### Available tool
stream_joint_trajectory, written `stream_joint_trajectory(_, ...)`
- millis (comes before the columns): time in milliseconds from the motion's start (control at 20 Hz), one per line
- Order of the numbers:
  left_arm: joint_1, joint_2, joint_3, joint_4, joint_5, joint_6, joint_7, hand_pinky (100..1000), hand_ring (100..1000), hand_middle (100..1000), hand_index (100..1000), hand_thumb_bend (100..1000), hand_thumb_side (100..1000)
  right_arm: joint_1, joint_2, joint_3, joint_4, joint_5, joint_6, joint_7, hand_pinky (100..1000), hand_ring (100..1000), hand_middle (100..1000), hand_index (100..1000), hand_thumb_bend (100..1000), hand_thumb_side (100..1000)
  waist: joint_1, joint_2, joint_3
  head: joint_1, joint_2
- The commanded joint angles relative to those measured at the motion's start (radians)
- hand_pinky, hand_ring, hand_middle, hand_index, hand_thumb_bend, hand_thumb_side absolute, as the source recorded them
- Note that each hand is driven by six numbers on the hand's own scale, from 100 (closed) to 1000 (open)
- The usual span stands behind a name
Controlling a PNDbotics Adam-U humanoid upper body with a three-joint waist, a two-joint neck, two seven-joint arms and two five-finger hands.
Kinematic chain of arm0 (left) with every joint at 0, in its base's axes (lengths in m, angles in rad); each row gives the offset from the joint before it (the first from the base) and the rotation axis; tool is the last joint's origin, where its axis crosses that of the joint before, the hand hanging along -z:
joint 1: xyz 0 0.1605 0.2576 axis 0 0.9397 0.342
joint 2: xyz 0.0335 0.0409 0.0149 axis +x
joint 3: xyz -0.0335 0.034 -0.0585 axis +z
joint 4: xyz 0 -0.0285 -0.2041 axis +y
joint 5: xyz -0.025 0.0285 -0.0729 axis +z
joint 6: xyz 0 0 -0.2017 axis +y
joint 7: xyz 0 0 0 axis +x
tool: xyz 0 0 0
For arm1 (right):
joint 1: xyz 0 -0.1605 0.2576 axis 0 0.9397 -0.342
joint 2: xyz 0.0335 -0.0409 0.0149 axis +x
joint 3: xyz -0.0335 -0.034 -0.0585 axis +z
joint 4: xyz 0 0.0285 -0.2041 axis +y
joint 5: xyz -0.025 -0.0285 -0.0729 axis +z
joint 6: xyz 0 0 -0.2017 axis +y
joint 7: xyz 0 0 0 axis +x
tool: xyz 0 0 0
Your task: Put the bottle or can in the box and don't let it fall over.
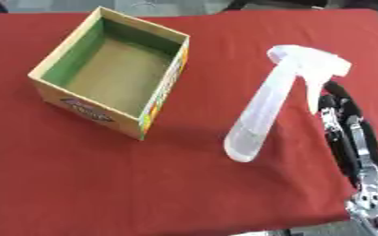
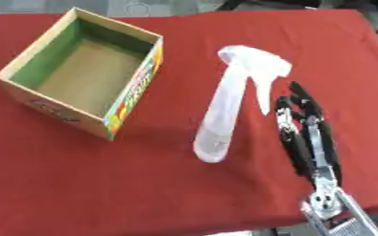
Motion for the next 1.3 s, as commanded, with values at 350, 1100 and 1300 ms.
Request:
stream_joint_trajectory(350, -0.015, 0.019, -0.001, -0.020, -0.003, -0.002, -0.001, 488, 1000, 1000, 747, 305, 940, 0.005, 0.003, 0.010, -0.011, 0.023, -0.007, 0.014, 862, 956, 950, 1000, 102, 1000, 0.002, -0.021, 0.000, -0.007, -0.012)
stream_joint_trajectory(1100, -0.015, 0.020, -0.001, -0.020, -0.005, -0.001, -0.002, 487, 1000, 1000, 746, 304, 940, 0.006, 0.012, 0.035, -0.011, 0.050, 0.012, 0.067, 861, 961, 954, 1000, 161, 1000, 0.003, -0.020, -0.003, -0.013, -0.012)
stream_joint_trajectory(1300, -0.015, 0.020, -0.002, -0.020, -0.005, 0.000, -0.002, 487, 1000, 1000, 746, 304, 939, -0.001, 0.011, 0.039, -0.011, 0.055, 0.012, 0.074, 857, 959, 951, 1000, 194, 1000, 0.003, -0.021, -0.003, -0.015, -0.012)
